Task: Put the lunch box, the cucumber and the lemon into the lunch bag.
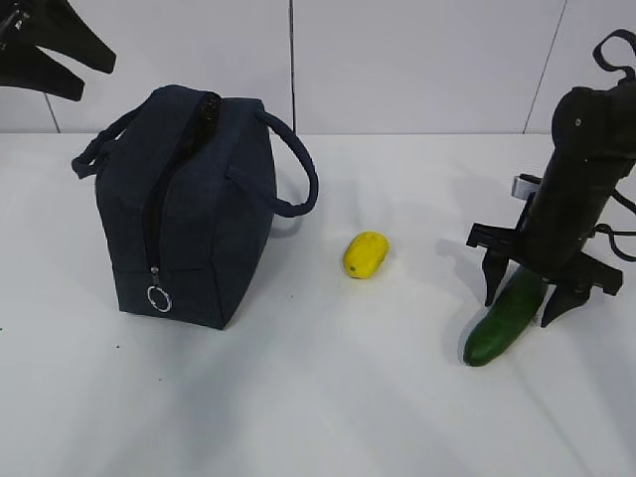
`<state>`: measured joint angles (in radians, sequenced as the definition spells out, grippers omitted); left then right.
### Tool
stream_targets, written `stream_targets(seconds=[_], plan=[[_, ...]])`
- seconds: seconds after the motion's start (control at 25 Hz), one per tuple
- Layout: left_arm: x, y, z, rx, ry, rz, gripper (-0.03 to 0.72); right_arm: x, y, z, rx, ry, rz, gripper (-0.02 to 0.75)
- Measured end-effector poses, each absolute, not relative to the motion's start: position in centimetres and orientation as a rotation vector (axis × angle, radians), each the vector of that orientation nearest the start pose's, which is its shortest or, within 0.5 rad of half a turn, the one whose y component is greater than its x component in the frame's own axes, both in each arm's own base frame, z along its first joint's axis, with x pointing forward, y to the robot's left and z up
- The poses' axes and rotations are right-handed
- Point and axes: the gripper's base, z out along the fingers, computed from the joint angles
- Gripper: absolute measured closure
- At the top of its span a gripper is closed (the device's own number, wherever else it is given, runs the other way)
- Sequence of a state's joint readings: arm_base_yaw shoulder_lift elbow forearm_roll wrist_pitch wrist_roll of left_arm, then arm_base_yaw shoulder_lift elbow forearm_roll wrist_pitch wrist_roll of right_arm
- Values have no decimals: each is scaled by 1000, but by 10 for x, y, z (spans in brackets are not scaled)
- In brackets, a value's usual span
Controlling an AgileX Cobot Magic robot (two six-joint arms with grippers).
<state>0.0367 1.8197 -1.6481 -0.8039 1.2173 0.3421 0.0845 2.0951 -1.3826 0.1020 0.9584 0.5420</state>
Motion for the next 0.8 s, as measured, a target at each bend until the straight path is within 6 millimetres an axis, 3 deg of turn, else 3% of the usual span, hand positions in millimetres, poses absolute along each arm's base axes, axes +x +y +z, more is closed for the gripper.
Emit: stream_targets(seconds=[0.64, 0.8], plan=[[387, -47, 326, 154, 2565, -987, 259, 388, 40, 127, 802, 3071, 106, 209], [387, -47, 326, 154, 2565, -988, 259, 388, 39, 127, 789, 3071, 89, 254]])
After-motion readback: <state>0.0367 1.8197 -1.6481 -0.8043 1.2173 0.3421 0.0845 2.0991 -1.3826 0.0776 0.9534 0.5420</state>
